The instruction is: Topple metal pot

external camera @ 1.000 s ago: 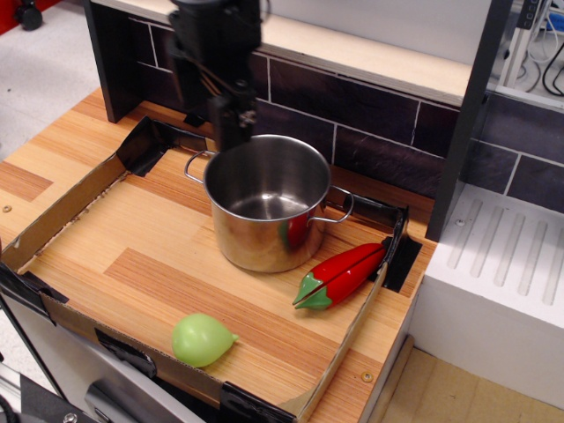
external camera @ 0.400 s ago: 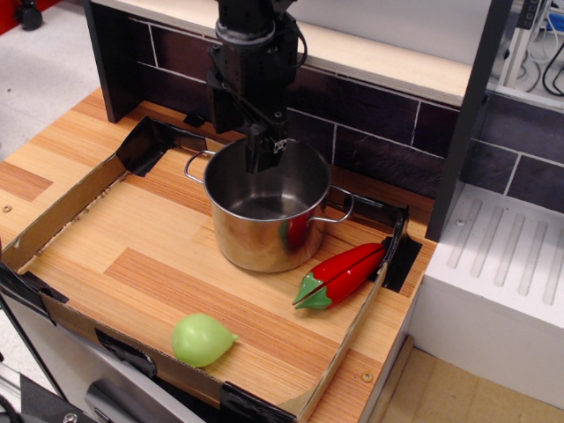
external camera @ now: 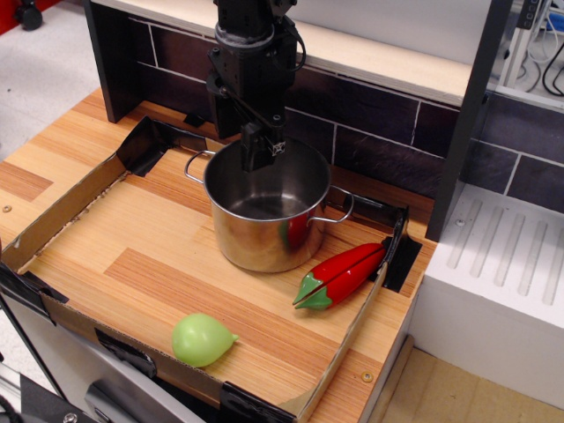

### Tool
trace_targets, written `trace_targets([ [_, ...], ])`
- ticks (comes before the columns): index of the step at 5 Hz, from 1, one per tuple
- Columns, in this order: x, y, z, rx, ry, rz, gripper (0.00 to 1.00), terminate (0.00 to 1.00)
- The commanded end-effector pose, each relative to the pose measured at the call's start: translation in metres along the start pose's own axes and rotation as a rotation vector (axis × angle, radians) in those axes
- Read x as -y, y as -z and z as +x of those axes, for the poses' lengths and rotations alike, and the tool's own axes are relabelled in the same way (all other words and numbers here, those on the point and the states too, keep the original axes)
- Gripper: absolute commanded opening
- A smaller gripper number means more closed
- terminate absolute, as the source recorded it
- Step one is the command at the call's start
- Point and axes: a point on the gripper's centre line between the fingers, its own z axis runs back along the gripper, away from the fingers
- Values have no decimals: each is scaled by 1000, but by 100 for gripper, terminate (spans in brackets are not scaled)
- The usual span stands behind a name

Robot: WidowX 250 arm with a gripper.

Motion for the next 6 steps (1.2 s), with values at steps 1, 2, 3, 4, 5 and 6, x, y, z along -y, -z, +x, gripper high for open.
trace_targets([
  [1,-10,-15,-6,63,-7,107,0,0],
  [2,-16,-18,-18,52,21,178,0,0],
  [3,-26,-26,-30,54,34,259,0,0],
  [4,-37,-38,-38,64,23,348,0,0],
  [5,-34,-54,-46,160,29,538,0,0],
  [6,-21,-56,-49,240,61,667,0,0],
])
